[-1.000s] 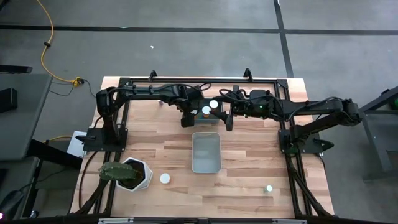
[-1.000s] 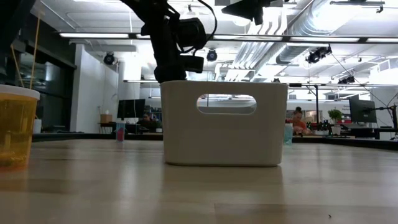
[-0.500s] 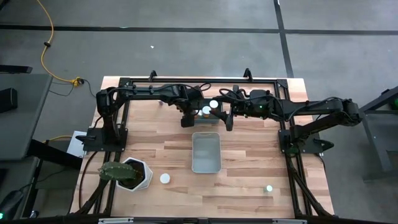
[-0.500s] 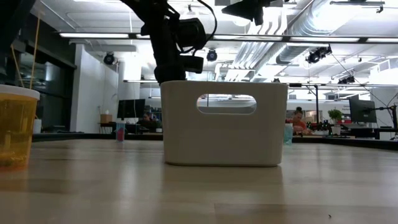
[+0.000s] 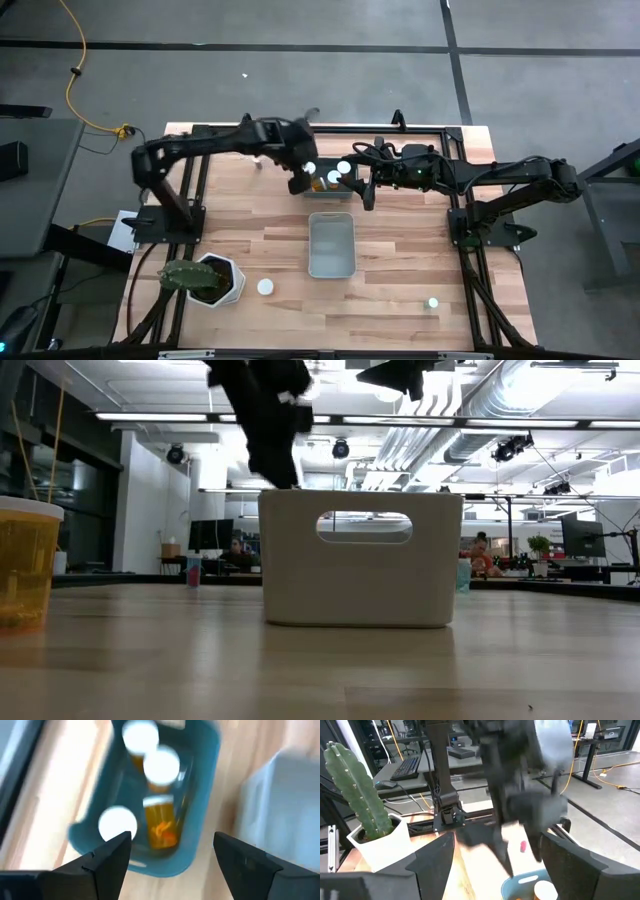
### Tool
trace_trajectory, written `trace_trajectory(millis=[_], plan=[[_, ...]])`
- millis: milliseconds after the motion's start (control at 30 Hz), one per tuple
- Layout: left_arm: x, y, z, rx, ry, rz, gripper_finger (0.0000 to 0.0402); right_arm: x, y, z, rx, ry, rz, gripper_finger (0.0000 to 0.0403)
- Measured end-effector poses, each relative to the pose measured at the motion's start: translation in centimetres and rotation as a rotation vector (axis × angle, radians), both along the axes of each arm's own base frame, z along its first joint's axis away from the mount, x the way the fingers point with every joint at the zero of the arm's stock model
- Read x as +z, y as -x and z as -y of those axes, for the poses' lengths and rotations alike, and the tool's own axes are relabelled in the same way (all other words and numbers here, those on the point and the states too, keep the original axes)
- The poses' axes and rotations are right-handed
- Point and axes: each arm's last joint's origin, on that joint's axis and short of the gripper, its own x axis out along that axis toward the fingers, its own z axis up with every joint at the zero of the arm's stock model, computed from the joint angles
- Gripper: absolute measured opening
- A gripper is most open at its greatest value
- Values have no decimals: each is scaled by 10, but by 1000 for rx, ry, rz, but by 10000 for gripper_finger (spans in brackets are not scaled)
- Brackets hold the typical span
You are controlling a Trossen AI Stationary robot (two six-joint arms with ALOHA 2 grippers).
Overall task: Pick and place medicine bottles into bin by pill shape (circle, oval)
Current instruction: Put the blue tablet bottle into the gray bin
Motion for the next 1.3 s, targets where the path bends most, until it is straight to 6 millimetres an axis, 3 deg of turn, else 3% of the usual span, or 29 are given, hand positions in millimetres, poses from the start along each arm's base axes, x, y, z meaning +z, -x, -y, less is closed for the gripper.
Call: trace_trajectory(millis=[167, 300, 400, 667, 1133, 1300], plan=[[55, 23, 19, 59, -53, 283, 271, 0, 0, 0, 0, -3, 0, 282], [80, 48, 50, 48, -110, 592, 271, 0, 0, 0, 0, -3, 0, 282], [78, 68, 73, 43, -126, 790, 271, 0, 0, 0, 1, -1, -1, 282], [32, 107, 115, 69, -142, 1107, 270, 0, 0, 0, 1, 0, -1, 282], [27, 118, 120, 64, -198, 1158, 270, 0, 0, 0, 1, -3, 0, 282], [27, 118, 120, 65, -196, 1157, 270, 0, 0, 0, -28, -97, 21, 282]])
